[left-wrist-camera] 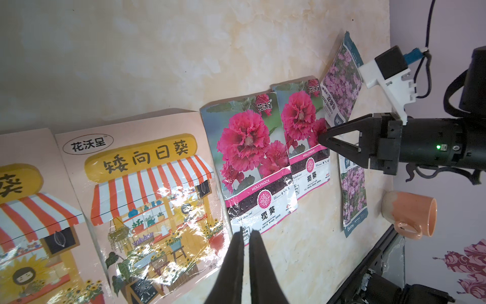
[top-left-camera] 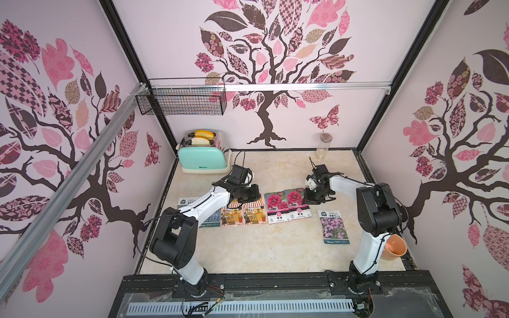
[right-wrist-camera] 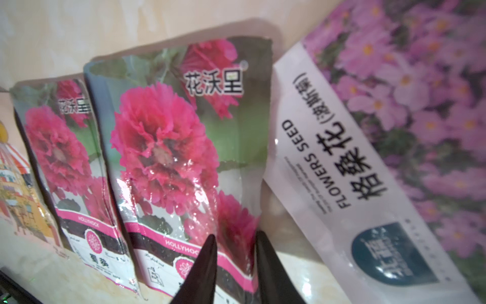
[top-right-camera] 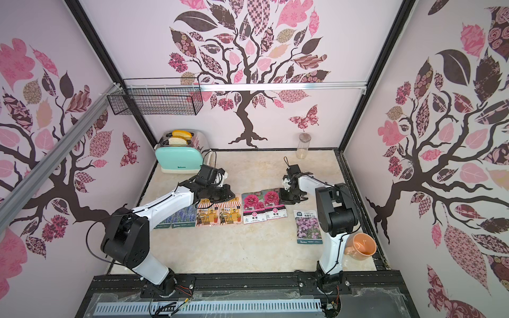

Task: Arrange the seed packets in a row
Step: Place the seed packet at the center of the board.

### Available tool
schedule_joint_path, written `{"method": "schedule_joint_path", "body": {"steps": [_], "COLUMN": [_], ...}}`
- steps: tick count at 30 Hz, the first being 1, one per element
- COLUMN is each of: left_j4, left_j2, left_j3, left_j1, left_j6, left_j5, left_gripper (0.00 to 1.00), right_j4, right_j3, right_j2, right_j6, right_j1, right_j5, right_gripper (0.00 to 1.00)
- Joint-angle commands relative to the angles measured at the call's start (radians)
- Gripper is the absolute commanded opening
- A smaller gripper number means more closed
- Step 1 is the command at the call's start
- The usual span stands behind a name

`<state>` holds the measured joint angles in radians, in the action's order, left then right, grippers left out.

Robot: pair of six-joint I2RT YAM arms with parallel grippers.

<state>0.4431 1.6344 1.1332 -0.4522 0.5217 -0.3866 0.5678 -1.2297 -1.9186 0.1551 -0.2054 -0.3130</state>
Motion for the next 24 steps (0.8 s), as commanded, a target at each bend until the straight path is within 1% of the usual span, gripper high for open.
{"method": "schedule_joint_path", "body": {"steps": [1,7,12,13,15,18,19,21,23,24], "left_j4": [-0.01,-0.016,-0.025,-0.023,-0.023,-0.026,-0.015,0.029,0.074,0.068], "left_j2": [0.02,0.029,0.028,0.03,0.043,0.104,0.148,0.261,0.392,0.451], "left_j3": [0.016,0.023,0.052,0.067,0.11,0.227,0.3,0.46,0.635,0.702], "left_j1": [0.003,0.0,-0.018,-0.027,-0.044,-0.094,-0.114,-0.144,-0.168,-0.178], "left_j6": [-0.02,-0.026,-0.049,-0.053,-0.072,-0.12,-0.151,-0.217,-0.262,-0.272], "left_j5": [-0.014,-0.031,-0.028,-0.022,-0.023,-0.008,-0.009,-0.056,-0.081,-0.087], "left_gripper": [0.1,0.1,0.1,0.11,0.12,0.14,0.14,0.13,0.14,0.14], "right_j4": [0.044,0.065,0.038,0.034,0.03,-0.026,-0.056,-0.131,-0.193,-0.232], "right_j3": [0.018,0.004,0.009,0.008,0.0,0.029,0.053,0.114,0.164,0.194], "right_j2": [0.011,0.038,0.15,0.179,0.224,0.277,0.295,0.322,0.334,0.335], "right_j6": [0.003,0.004,0.029,0.039,0.067,0.148,0.188,0.239,0.285,0.308], "right_j1": [0.0,0.0,0.01,0.016,0.036,0.101,0.135,0.17,0.205,0.223], "right_j5": [0.047,0.118,0.116,0.12,0.145,0.151,0.144,0.144,0.136,0.115], "right_gripper": [0.31,0.33,0.41,0.45,0.49,0.5,0.5,0.5,0.49,0.49]}}
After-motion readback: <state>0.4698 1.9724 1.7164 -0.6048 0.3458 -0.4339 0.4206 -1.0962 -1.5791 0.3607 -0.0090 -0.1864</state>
